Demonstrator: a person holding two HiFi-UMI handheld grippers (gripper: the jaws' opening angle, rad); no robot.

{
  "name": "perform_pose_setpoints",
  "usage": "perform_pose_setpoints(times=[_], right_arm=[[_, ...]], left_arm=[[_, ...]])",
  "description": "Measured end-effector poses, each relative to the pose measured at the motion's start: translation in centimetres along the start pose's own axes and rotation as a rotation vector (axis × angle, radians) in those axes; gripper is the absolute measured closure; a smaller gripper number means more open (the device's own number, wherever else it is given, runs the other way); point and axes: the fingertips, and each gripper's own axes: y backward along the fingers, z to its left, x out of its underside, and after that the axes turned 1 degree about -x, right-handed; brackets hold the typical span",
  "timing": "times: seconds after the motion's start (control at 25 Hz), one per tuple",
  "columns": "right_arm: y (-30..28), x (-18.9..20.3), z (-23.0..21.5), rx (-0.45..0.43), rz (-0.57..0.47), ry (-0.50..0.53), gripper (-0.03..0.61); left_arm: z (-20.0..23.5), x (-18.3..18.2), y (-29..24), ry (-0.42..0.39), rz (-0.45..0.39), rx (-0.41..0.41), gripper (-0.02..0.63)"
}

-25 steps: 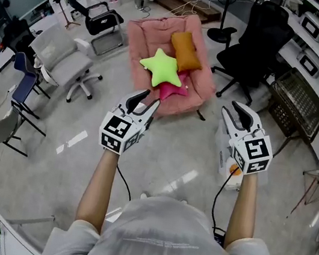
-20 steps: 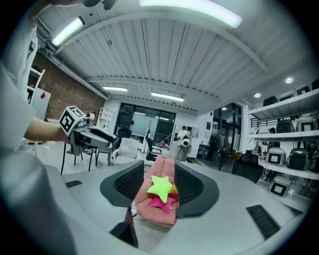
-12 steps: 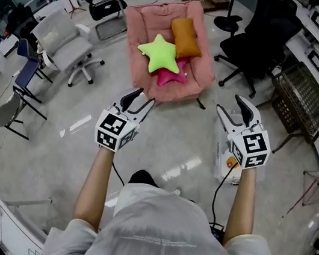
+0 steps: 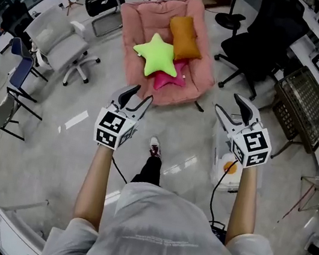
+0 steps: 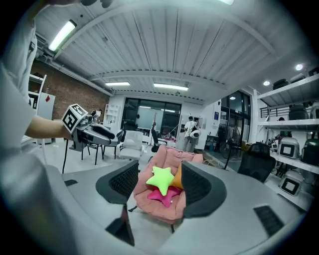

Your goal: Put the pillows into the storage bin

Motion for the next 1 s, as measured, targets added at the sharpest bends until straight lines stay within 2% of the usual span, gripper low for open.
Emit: perform_pose_setpoints(times=[0.2, 0.4, 0.56, 0.68, 0.84, 1.0], right_arm=[[-5.9, 0.4, -3.1, 0.003, 0.04, -0.017, 0.298], [-13.3, -0.1, -7.2, 0.01, 0.073, -0.069, 0.293], [-19.5, -1.0, -10.1, 0.02, 0.086, -0.117, 0.291], [-23.6, -0.9, -12.0, 0.037, 0.111, -0.138, 0.291], [-27.9, -1.0, -14.4, 0.053, 0.114, -0.17, 0.288], [-31.1, -0.3, -16.6, 0.086, 0.128, -0.213, 0.27]], left_arm=[[5.0, 0.9, -5.8, 0.039, -0.013, 0.016, 0.403], [10.6, 0.9, -12.1, 0.037, 0.02, 0.046, 0.398], [16.1, 0.7, -16.6, 0.008, 0.059, 0.013, 0.399], [19.7, 0.8, -19.6, 0.021, 0.073, 0.01, 0.399], [22.8, 1.3, -23.5, 0.042, 0.103, 0.051, 0.42], [24.8, 2.1, -26.4, 0.081, 0.126, 0.059, 0.422]])
